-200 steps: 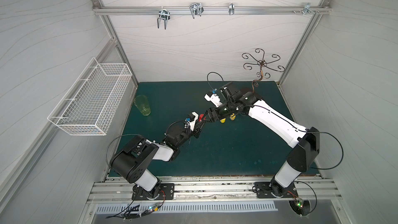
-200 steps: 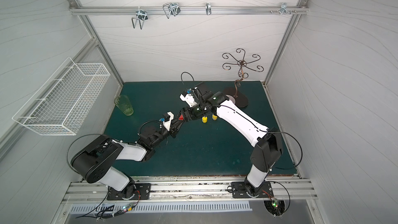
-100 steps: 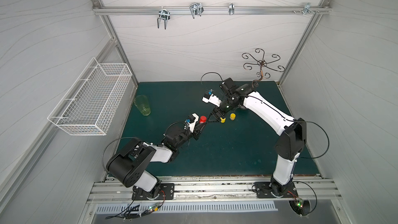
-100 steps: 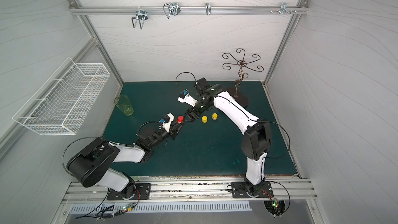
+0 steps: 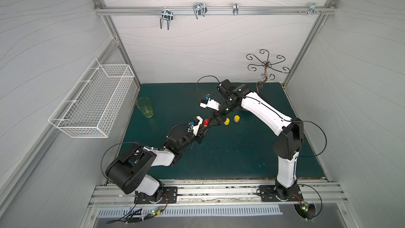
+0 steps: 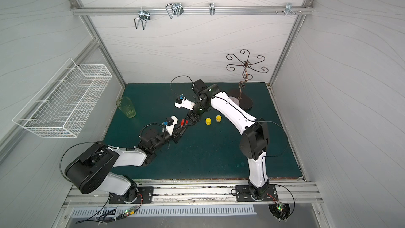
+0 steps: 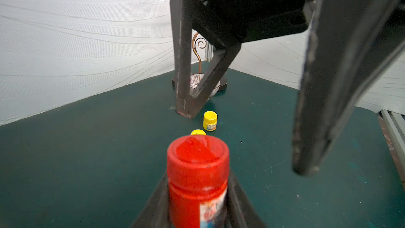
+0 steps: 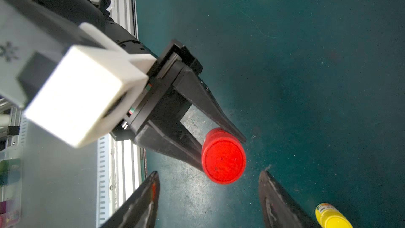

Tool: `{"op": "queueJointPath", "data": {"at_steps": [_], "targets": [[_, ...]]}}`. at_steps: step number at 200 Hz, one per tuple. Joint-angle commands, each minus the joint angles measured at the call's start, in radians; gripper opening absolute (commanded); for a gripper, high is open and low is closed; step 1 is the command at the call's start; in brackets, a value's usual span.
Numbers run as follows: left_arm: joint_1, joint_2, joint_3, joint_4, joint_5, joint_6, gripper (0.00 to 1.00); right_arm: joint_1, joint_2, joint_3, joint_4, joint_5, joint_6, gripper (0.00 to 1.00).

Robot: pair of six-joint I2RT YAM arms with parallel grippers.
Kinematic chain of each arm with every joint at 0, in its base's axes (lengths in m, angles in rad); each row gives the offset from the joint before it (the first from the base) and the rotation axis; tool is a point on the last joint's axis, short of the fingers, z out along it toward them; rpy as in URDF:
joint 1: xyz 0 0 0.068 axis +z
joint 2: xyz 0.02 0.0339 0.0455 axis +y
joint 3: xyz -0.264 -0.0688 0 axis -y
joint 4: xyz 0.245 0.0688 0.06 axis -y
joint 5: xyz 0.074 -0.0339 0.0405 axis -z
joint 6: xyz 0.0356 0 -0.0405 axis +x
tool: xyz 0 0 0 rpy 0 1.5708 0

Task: Close the paint jar lid
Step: Screw the lid onto the paint jar.

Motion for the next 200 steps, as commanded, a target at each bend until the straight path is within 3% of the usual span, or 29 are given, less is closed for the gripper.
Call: {"op": "queueJointPath", "data": {"at_steps": [1,43,87,133,173,200], "targets": [[-0.006,-0.009,0.012,0.07,0.02,0.021,0.0,0.007,0.036,0.04,-0.054,0.022,-0.015,0.7],[-0.007,-0.023,0.013,0.056,0.022,0.024,0.0,0.007,0.067,0.073,-0.072,0.022,-0.007,0.68],[-0.009,-0.024,0.016,0.046,0.022,0.026,0.0,0.011,0.078,0.075,-0.075,-0.003,0.0,0.58],[-0.009,-0.029,0.016,0.041,0.022,0.027,0.0,0.016,0.095,0.075,-0.075,-0.001,0.009,0.57],[-0.009,-0.033,0.018,0.031,0.022,0.03,0.0,0.015,0.09,0.07,-0.055,-0.005,0.025,0.43],[-0.01,-0.032,0.022,0.024,0.022,0.032,0.0,0.015,0.089,0.072,-0.055,-0.008,0.027,0.4]]}}
